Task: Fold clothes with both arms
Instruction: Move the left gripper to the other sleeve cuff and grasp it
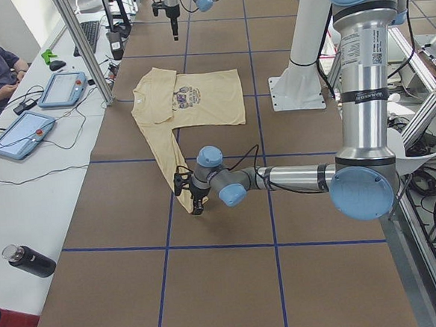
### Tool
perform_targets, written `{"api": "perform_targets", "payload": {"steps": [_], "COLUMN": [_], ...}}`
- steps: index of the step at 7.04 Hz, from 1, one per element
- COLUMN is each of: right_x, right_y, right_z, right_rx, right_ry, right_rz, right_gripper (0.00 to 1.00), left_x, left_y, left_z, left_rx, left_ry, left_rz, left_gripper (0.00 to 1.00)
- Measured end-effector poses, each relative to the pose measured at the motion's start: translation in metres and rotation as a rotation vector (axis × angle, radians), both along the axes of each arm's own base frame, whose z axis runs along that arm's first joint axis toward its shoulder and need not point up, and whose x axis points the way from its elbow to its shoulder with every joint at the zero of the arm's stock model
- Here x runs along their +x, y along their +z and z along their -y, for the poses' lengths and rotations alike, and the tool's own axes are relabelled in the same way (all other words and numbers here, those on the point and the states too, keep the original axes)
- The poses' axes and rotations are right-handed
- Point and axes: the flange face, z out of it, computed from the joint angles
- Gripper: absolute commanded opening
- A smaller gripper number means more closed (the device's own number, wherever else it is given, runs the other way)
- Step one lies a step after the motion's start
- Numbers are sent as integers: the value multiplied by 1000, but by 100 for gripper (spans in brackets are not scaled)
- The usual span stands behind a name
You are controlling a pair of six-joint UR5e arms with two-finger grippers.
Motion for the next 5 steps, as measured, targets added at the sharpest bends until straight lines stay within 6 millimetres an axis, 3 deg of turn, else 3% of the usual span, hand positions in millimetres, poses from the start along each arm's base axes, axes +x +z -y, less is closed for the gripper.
{"api": "perform_targets", "payload": {"steps": [2, 3, 5], "right_x": [-1, -1, -1], "right_y": [1, 1, 1], "right_z": [-1, -1, -1], "right_rx": [1, 1, 1], "right_ry": [-1, -1, -1], "right_rz": [-2, -2, -3], "right_gripper": [99, 99, 99], "left_x": [1, 1, 2], "left_y": [1, 0, -4], "left_z": [0, 0, 1], "left_rx": [-1, 0, 6], "left_ry": [2, 3, 6], "left_rz": [0, -1, -3], "left_gripper": [14, 0, 0]}}
